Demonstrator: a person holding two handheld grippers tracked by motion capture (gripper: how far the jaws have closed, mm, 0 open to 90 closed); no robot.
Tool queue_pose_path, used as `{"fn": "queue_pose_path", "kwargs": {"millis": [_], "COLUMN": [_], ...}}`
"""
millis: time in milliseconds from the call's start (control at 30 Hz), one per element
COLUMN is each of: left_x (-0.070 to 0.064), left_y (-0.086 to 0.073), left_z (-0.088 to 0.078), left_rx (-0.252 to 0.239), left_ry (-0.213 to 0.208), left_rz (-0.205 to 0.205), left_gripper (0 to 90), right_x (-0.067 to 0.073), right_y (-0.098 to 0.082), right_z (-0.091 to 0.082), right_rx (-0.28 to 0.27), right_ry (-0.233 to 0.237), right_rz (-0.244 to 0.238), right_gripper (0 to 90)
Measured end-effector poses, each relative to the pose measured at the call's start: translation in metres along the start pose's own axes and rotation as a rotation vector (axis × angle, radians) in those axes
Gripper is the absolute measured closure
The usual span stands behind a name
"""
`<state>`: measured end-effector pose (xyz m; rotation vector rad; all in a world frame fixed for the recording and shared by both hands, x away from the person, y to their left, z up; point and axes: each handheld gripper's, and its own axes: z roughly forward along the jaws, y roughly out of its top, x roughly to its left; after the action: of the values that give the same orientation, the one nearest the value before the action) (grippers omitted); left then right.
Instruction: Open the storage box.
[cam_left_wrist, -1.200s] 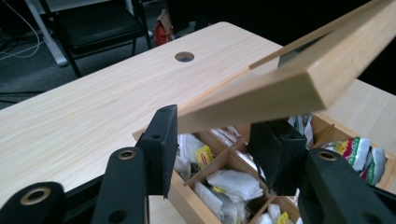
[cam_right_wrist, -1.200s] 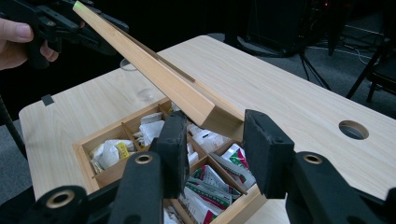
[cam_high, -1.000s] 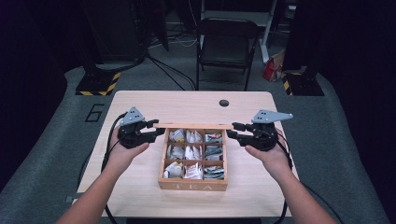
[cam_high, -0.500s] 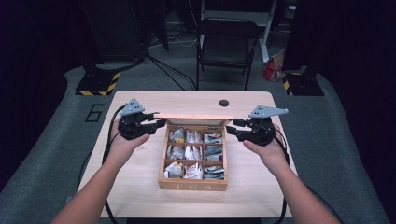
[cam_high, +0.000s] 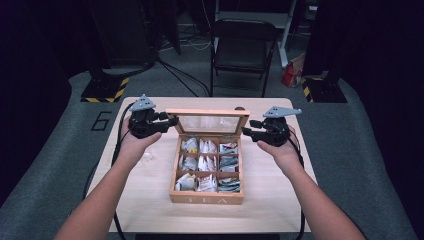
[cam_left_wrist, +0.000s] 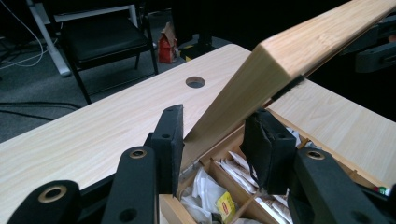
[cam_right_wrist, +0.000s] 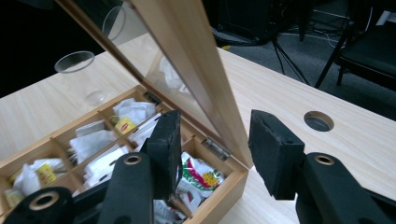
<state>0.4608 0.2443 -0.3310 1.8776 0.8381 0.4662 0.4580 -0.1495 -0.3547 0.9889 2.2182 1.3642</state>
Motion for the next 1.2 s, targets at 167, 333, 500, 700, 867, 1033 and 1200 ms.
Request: {"fn": "queue_pose_path", "kwargs": {"millis": [167,333,500,700,867,1033,1200], "left_x": [0.005,0.008,0.011,0.015,0.017,0.018,0.020], "left_y": [0.003,0.004,0.007,0.010,0.010,0.010,0.007], "left_z": [0.004,0.006,0.009,0.013,0.016,0.018,0.022], "left_rx": [-0.008,-0.014,-0.012,-0.015,-0.025,-0.028,-0.014], "left_ry": [0.002,-0.008,-0.003,0.004,0.009,0.009,0.007], "left_rz": [-0.010,-0.017,-0.020,-0.029,-0.035,-0.049,-0.063], "left_gripper": [59.4,59.4,59.9,60.1,60.3,60.2,55.8], "right_x": [-0.012,-0.015,-0.016,-0.019,-0.026,-0.023,-0.026], "right_y": [-0.002,-0.001,-0.002,-0.003,-0.005,-0.004,-0.004], "right_z": [0.016,0.025,0.036,0.043,0.047,0.049,0.050], "right_rx": [-0.023,-0.027,-0.015,0.003,0.002,-0.007,-0.017], "right_ry": [-0.012,-0.004,-0.009,-0.006,0.015,-0.013,-0.008], "right_rz": [0.015,0.027,0.029,0.045,0.085,0.040,0.056], "right_gripper": [54.7,54.0,55.5,59.9,60.5,61.9,62.2]}}
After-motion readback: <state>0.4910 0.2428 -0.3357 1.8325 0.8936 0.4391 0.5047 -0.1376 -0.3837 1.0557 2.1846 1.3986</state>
